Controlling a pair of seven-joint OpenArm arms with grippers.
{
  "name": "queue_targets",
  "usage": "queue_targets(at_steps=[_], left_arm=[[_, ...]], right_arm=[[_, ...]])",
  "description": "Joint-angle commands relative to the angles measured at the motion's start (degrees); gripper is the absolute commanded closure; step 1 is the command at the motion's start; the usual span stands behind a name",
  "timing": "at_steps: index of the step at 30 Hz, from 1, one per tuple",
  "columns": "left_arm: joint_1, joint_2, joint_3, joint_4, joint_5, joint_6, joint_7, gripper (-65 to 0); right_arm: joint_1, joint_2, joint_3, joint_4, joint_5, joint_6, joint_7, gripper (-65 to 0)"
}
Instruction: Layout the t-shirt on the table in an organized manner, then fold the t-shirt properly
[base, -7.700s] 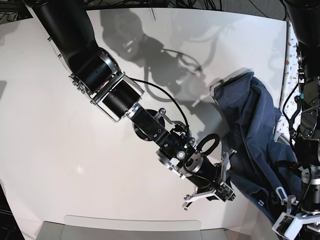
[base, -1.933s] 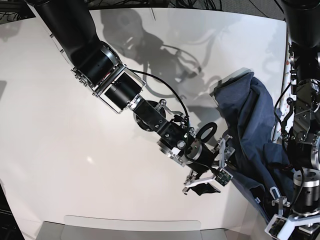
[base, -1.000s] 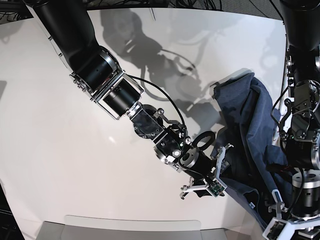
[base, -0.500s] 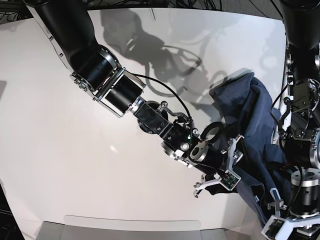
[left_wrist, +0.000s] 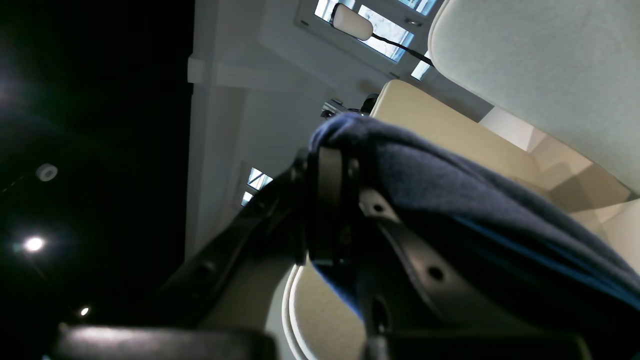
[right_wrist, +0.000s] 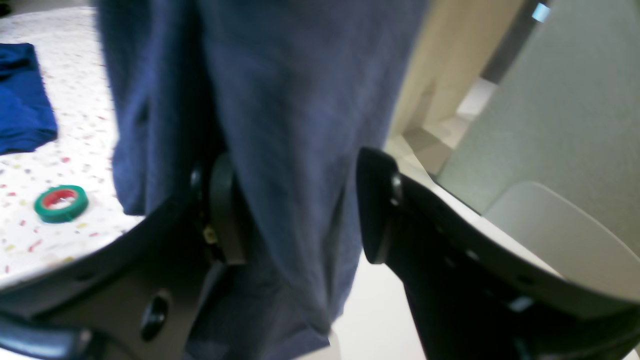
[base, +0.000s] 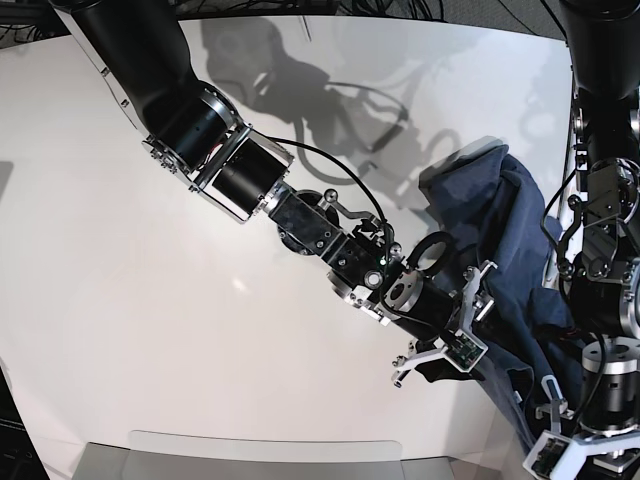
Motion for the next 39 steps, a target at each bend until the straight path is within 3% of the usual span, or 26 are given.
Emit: queue_targets(at_steps=[1, 5, 7, 10, 11, 17, 22, 28, 39], left_arm=[[-1.8, -0.8, -0.3, 0.5, 0.8, 1.2, -0.8, 0.0], [-1.8, -0.8, -0.3, 0.5, 0.8, 1.2, -0.8, 0.0], [-1.8, -0.8, -0.3, 0.5, 0.8, 1.2, -0.8, 0.0], [-1.8, -0.8, -0.3, 0.5, 0.8, 1.2, -0.8, 0.0], [-1.8, -0.8, -0.3, 0.5, 0.8, 1.2, -0.8, 0.0], [-1.6, -1.2, -0.5, 0.5, 0.8, 1.2, -0.8, 0.0], [3.0, -3.8, -0.9, 0.5, 0.8, 1.2, -0.8, 0.0], [12.0, -3.8, -5.3, 0.7, 0.8, 1.2, -0.8, 0.0], [21.6, -3.8, -13.2, 0.9, 0.7, 1.3, -3.5, 0.0]], right_arm=[[1.5, -0.9, -0.2, 1.1, 0.3, -0.5, 1.8, -31.5], [1.0, -0.9, -0.5, 1.1, 0.3, -0.5, 1.8, -29.6], [0.6, -0.9, -0.5, 1.1, 0.3, -0.5, 1.8, -21.0], [0.6, -0.9, -0.5, 0.9, 0.3, -0.5, 1.8, -2.9], [0.8, -0.9, -0.5, 0.9, 0.3, -0.5, 1.7, -0.2], [0.9, -0.9, 0.6, 1.1, 0.3, -0.5, -0.1, -0.6], [1.0, -0.9, 8.4, 1.1, 0.0, -0.5, -0.7, -0.6], [4.9, -0.9, 17.4, 1.0, 0.0, -0.5, -7.7, -0.7], [15.8, -0.9, 18.4, 0.5, 0.0, -0.5, -10.5, -0.7]])
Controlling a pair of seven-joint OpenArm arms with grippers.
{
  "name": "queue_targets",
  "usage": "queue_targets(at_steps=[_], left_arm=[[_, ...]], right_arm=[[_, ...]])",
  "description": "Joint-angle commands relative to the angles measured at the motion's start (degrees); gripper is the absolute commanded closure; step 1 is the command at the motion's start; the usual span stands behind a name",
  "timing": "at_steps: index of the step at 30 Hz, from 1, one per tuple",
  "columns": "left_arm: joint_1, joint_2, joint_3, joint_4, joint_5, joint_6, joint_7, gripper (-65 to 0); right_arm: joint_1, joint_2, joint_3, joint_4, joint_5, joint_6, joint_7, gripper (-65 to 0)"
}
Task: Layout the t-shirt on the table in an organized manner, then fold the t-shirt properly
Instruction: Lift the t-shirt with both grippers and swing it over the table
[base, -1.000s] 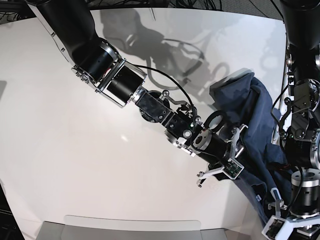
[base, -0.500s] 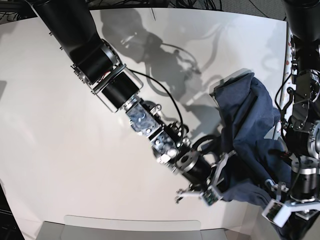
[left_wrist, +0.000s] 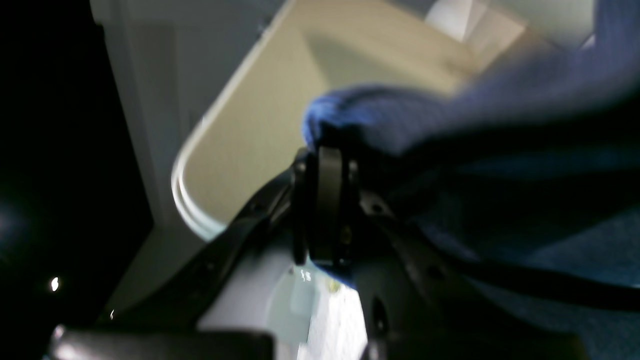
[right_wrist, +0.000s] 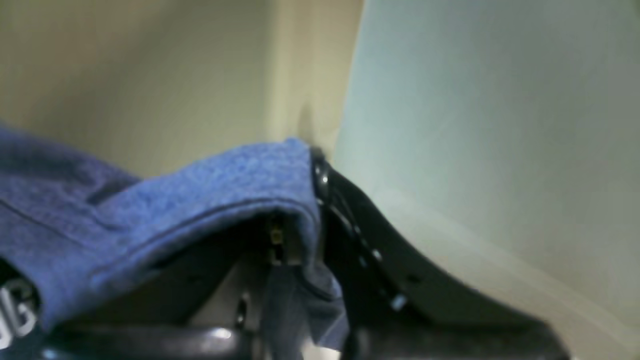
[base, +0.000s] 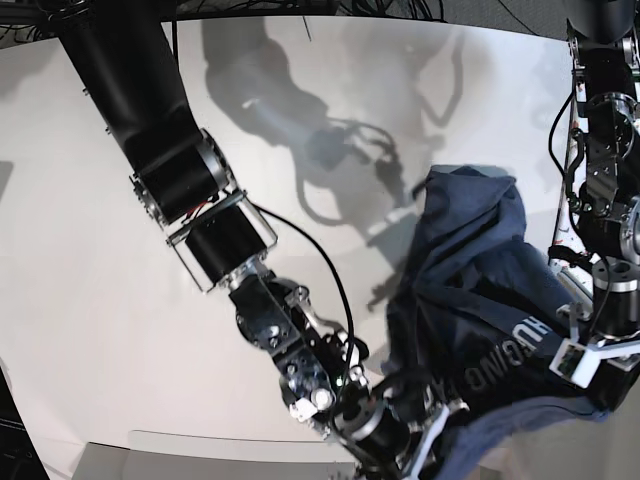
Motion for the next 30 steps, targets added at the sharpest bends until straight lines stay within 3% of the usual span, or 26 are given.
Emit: queue_targets(at_steps=[1, 7, 12, 20, 24, 30], left_arm=[[-1.5, -1.0, -1.3, 0.7, 1.0, 1.2, -1.0, 0.0], [-2.5, -2.4, -2.4, 0.7, 1.1, 1.3, -1.1, 0.0], [-5.1, -3.8, -2.4, 0.8, 1.1, 1.3, -1.1, 0.0], [-16.0, -4.0, -2.8, 0.8, 1.2, 1.2, -4.4, 0.0], [-20.2, -6.8, -2.4, 0.8, 1.2, 1.1, -4.7, 0.0], [-25.2, -7.9, -2.4, 0.8, 1.2, 1.1, -8.0, 0.0]], right_arm=[[4.0, -0.7, 0.4, 0.3, 0.1, -0.2, 2.3, -0.7], [12.4, -0.7, 0.3, -5.3, 0.5, -0.2, 2.9, -0.7], [17.3, -0.7, 0.2, -7.3, 6.8, -0.2, 5.6, -0.7], [17.3, -0.7, 0.2, -11.1, 12.0, -0.2, 8.2, -0.7], [17.3, -0.7, 0.2, -11.1, 13.5, -0.2, 8.2, -0.7], [17.3, -0.7, 0.2, -10.7, 15.8, -0.2, 8.4, -0.7]])
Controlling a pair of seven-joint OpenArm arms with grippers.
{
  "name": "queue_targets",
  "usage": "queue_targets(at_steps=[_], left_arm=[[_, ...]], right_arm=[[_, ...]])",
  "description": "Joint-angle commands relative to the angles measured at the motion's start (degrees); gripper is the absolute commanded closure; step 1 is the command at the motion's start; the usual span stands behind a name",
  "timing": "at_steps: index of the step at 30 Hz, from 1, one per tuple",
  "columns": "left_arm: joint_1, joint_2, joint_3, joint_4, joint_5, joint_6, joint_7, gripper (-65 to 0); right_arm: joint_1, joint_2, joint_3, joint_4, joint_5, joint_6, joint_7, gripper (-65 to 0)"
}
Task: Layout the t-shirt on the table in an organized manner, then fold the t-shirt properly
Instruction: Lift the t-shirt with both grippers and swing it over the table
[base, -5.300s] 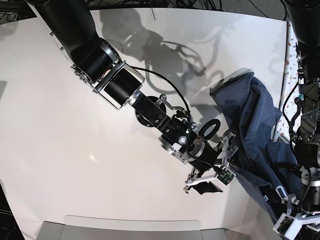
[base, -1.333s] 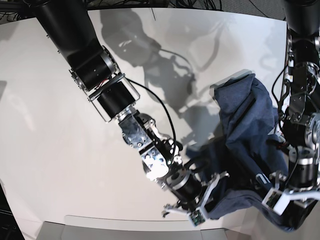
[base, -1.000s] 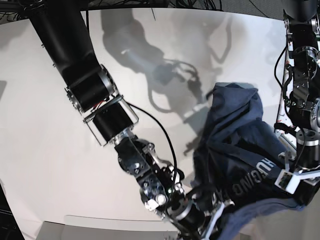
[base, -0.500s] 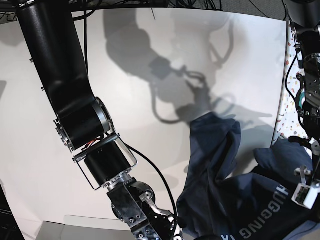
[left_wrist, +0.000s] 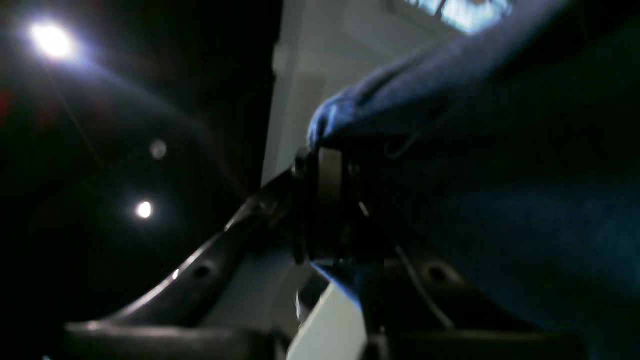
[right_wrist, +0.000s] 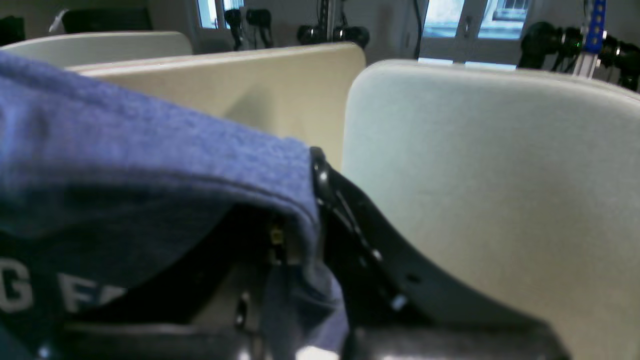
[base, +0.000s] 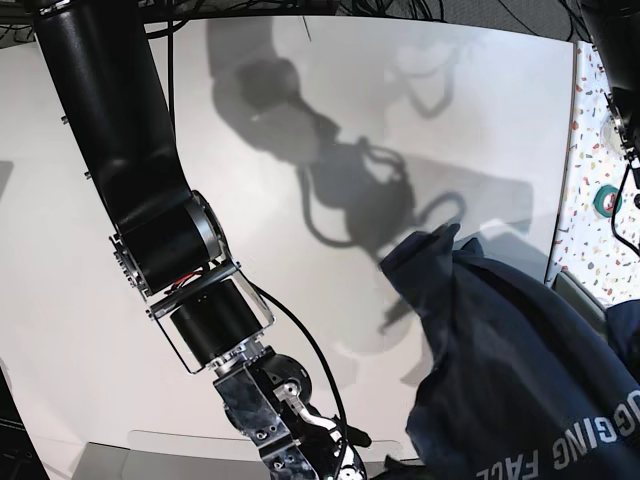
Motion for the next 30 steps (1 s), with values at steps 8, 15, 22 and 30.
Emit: queue_targets(at_steps=[8, 15, 22, 30], left_arm=[[-8.2, -4.1, 4.6, 0.5, 1.1, 1.7, -3.2, 0.0], [-11.7, -4.1, 6.2, 0.8, 1.1, 1.8, -8.7, 0.0], [-10.4, -3.7, 9.7, 1.2, 1.1, 1.9, -10.6, 0.0], [12.7, 5.7, 10.2, 1.4, 1.2, 1.9, -9.5, 0.0]], right_arm=[[2.6, -0.1, 0.6, 0.8, 4.5, -0.4, 4.9, -0.7], [2.6, -0.1, 0.6, 1.2, 7.5, -0.4, 4.9, -0.7], [2.6, -0.1, 0.4, 1.2, 10.5, -0.4, 4.5, -0.7], [2.6, -0.1, 0.1, 0.6, 10.1, -0.4, 2.0, -0.7]])
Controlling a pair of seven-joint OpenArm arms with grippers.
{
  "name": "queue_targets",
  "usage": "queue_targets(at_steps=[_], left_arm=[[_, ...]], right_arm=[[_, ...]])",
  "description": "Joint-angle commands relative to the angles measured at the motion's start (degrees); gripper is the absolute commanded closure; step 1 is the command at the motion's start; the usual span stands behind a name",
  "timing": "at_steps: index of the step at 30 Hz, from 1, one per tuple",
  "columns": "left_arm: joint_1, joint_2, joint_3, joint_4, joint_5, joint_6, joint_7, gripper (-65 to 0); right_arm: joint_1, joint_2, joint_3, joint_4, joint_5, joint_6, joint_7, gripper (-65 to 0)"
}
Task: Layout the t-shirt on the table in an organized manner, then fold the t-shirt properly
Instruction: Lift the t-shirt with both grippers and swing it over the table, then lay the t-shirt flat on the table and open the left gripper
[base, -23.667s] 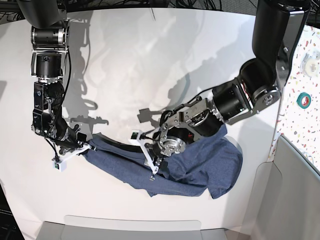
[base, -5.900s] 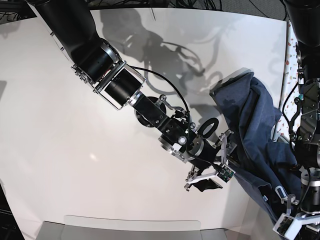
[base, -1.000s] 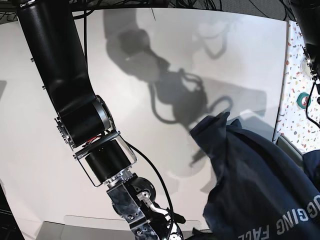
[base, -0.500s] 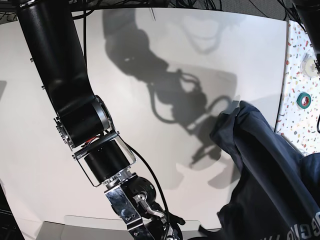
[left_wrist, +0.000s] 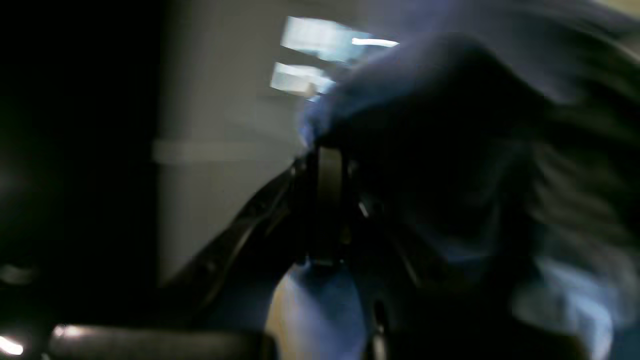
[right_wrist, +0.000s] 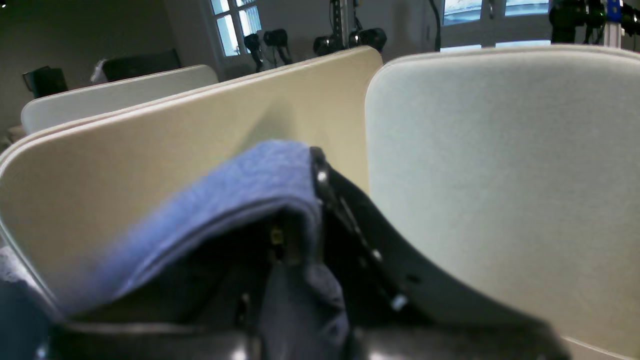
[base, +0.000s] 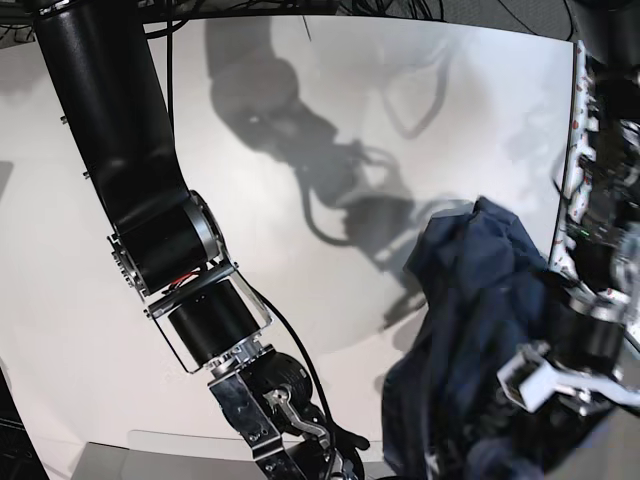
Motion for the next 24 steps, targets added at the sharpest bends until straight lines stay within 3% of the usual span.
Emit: queue_targets(at_steps=[1, 3, 7, 14, 19, 24], left_arm=[[0.5, 1.5, -0.7, 1.1, 0.8, 1.7, -1.3, 0.0], [4.4, 4.4, -0.6, 1.1, 0.8, 1.7, -1.2, 0.0], [12.3, 11.0, -0.6, 1.1, 0.8, 1.7, -1.3, 0.0], [20.8, 17.9, 0.2, 1.1, 0.8, 1.7, -1.4, 0.0], [26.9, 18.9, 7.4, 1.1, 0.8, 1.6, -1.2, 0.0], [33.8, 18.9, 20.5, 1.0, 0.8, 1.5, -1.2, 0.0]], right_arm=[[2.6, -0.3, 0.6, 0.7, 0.1, 0.2, 0.5, -0.7], [1.7, 0.6, 0.6, 0.7, 0.1, 0.2, -1.4, -0.7], [-7.8, 7.1, 0.4, 1.2, 0.1, 0.3, -4.5, -0.7], [-21.4, 18.5, 0.4, 1.3, 0.1, 0.8, -8.7, -0.7], [-24.9, 24.2, 0.5, 1.3, 0.1, 4.6, -9.0, -0.7], [-25.9, 28.2, 0.2, 1.3, 0.1, 5.0, -9.1, -0.7]])
